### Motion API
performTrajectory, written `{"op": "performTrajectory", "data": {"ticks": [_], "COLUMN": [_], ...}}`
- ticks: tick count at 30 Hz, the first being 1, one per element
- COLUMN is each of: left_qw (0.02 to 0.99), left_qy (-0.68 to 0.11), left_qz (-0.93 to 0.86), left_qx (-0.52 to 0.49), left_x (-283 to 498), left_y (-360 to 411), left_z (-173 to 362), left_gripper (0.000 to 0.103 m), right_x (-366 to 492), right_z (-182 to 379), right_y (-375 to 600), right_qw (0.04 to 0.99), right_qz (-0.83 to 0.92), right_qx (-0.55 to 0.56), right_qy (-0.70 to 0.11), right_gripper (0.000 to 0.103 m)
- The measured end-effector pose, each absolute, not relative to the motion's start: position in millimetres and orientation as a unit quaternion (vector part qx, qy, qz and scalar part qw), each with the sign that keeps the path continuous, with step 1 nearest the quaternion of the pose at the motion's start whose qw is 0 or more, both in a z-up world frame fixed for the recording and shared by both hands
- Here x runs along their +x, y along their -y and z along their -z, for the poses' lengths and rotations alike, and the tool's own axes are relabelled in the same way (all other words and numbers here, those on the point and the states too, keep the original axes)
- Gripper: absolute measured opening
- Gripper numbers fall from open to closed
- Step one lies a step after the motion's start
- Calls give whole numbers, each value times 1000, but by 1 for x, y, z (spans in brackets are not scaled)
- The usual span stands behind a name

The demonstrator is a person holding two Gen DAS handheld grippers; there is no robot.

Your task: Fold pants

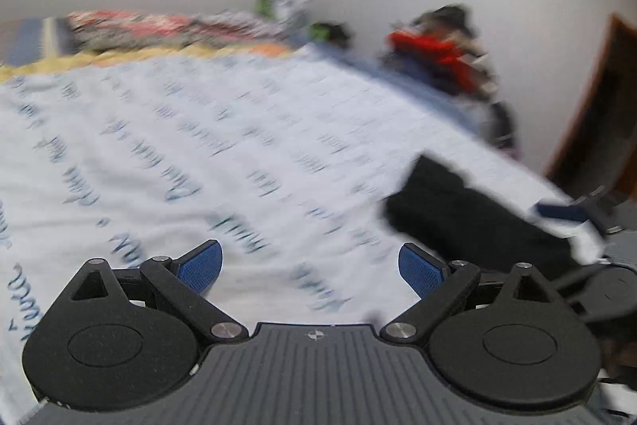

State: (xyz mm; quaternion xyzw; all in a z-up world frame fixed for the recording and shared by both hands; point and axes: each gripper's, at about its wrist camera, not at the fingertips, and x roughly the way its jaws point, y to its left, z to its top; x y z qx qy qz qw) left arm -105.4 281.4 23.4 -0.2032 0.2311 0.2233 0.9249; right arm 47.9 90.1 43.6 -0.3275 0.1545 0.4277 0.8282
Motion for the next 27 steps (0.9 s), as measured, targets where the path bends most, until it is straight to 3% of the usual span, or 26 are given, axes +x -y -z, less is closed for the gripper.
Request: {"op": "performTrajectory", "data": {"ticks": [5, 15, 17, 18, 22, 27], "left_qw": [925, 924, 925, 925, 925, 922], "left_qy": [-256, -253, -248, -246, -245, -256], "left_qz": [-230, -221, -219, -218, -217, -189], "left_qx": [-163, -182, -188, -191, -193, -219], "left_x": [-104, -102, -103, -104, -104, -102], "left_y": [-279, -283, -286, -286, -287, -297], "left_z": [-18, -17, -17, -18, -18, -26], "left_gripper": [101, 102, 102, 102, 102, 102], "right_x": [33, 65, 64, 63, 46, 67], "right_z": [-11, -3, -4, -4, 6, -25], "right_y": [-117, -142, -137, -137, -140, -115], "right_qw": [794, 828, 824, 814, 807, 856], "right_qz": [-388, -348, -368, -392, -387, -407], "right_qx": [-461, -433, -421, -415, -436, -291], "right_qy": [-79, -81, -91, -107, -89, -131], "right_gripper": [103, 102, 66, 32, 23, 17]}}
